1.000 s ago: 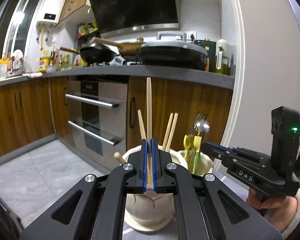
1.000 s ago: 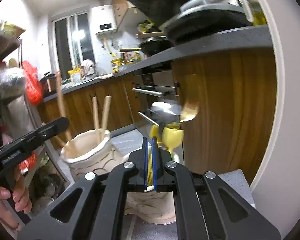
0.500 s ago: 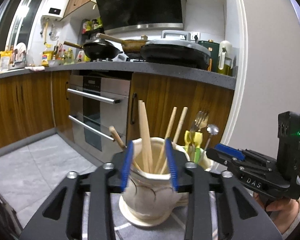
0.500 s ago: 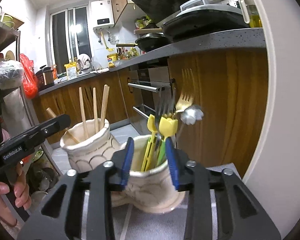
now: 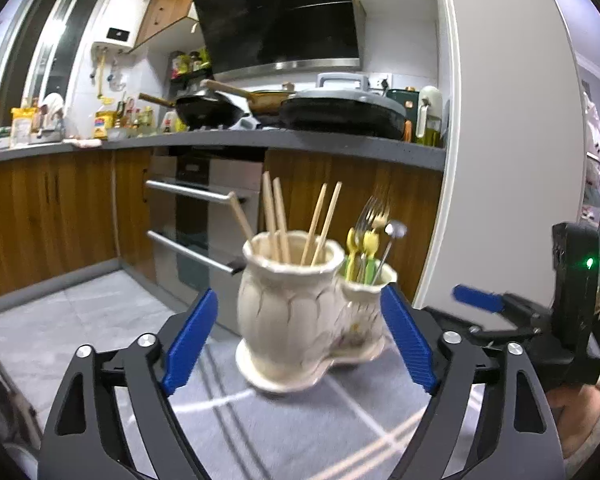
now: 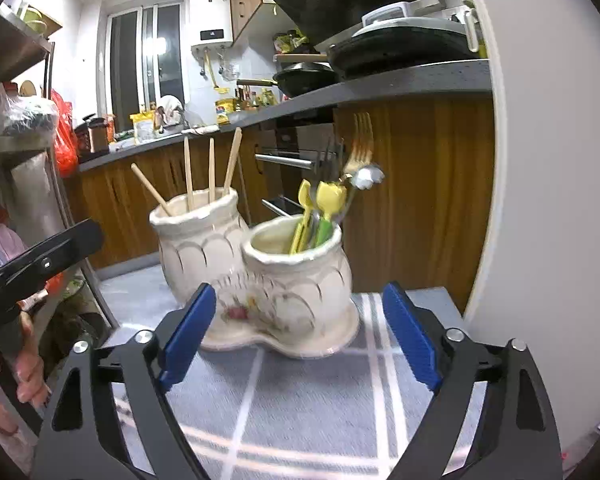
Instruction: Organize utensils
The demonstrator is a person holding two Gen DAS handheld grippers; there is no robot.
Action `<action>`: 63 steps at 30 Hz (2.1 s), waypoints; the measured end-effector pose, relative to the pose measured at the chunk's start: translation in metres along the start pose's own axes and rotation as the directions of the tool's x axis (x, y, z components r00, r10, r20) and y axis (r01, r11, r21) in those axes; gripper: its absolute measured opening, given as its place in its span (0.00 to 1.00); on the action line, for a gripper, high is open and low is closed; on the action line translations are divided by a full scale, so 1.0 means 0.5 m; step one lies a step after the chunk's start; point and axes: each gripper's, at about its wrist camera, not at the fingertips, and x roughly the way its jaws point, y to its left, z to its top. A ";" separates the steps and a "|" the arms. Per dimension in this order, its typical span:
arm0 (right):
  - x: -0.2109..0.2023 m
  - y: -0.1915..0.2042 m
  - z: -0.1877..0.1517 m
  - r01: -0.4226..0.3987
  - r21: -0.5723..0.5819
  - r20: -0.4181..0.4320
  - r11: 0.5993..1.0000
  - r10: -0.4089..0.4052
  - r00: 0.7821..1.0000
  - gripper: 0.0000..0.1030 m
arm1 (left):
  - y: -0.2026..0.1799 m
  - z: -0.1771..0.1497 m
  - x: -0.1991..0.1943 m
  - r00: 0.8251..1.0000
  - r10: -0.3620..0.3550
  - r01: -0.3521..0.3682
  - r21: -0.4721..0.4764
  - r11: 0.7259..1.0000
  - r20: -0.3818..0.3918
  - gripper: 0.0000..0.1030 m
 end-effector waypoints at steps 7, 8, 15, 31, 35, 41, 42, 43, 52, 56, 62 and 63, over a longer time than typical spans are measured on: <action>-0.023 -0.015 -0.016 0.056 -0.022 0.049 0.998 -0.055 0.997 0.95 | 0.001 -0.042 -0.023 0.996 0.086 -0.085 0.024 0.996 -0.009 0.88; -0.022 -0.016 -0.016 0.060 -0.027 0.053 0.998 -0.059 0.997 0.95 | -0.001 -0.048 -0.025 0.996 0.091 -0.090 0.027 0.996 -0.007 0.88; -0.023 -0.012 -0.028 0.064 -0.050 0.087 0.997 -0.059 0.994 0.95 | -0.017 -0.078 -0.019 0.991 0.131 -0.129 0.081 0.988 -0.014 0.90; -0.029 0.006 -0.035 0.066 -0.084 0.107 0.994 -0.057 0.993 0.95 | -0.008 -0.076 -0.010 0.988 0.157 -0.156 0.062 0.986 -0.014 0.93; -0.029 0.004 -0.036 0.072 -0.080 0.105 0.994 -0.064 0.992 0.95 | -0.008 -0.076 -0.011 0.988 0.157 -0.156 0.060 0.986 -0.013 0.93; -0.029 0.003 -0.035 0.073 -0.079 0.105 0.994 -0.064 0.992 0.95 | -0.009 -0.076 -0.011 0.987 0.157 -0.156 0.063 0.986 -0.014 0.94; -0.029 0.003 -0.035 0.074 -0.079 0.106 0.994 -0.065 0.992 0.95 | -0.009 -0.077 -0.011 0.988 0.157 -0.156 0.063 0.986 -0.014 0.94; -0.029 0.003 -0.035 0.073 -0.080 0.106 0.994 -0.064 0.992 0.95 | -0.009 -0.077 -0.011 0.987 0.157 -0.156 0.063 0.986 -0.013 0.94; -0.027 0.001 -0.035 0.073 -0.080 0.104 0.994 -0.064 0.992 0.95 | -0.009 -0.077 -0.011 0.988 0.157 -0.156 0.063 0.986 -0.014 0.94; -0.028 0.000 -0.035 0.077 -0.078 0.103 0.994 -0.069 0.992 0.95 | -0.009 -0.077 -0.012 0.988 0.157 -0.156 0.063 0.986 -0.014 0.94; -0.027 0.000 -0.035 0.076 -0.078 0.103 0.994 -0.068 0.992 0.95 | -0.009 -0.076 -0.011 0.988 0.157 -0.156 0.063 0.986 -0.014 0.94; -0.028 0.000 -0.035 0.076 -0.078 0.103 0.994 -0.068 0.992 0.95 | -0.009 -0.076 -0.011 0.988 0.157 -0.155 0.063 0.986 -0.014 0.94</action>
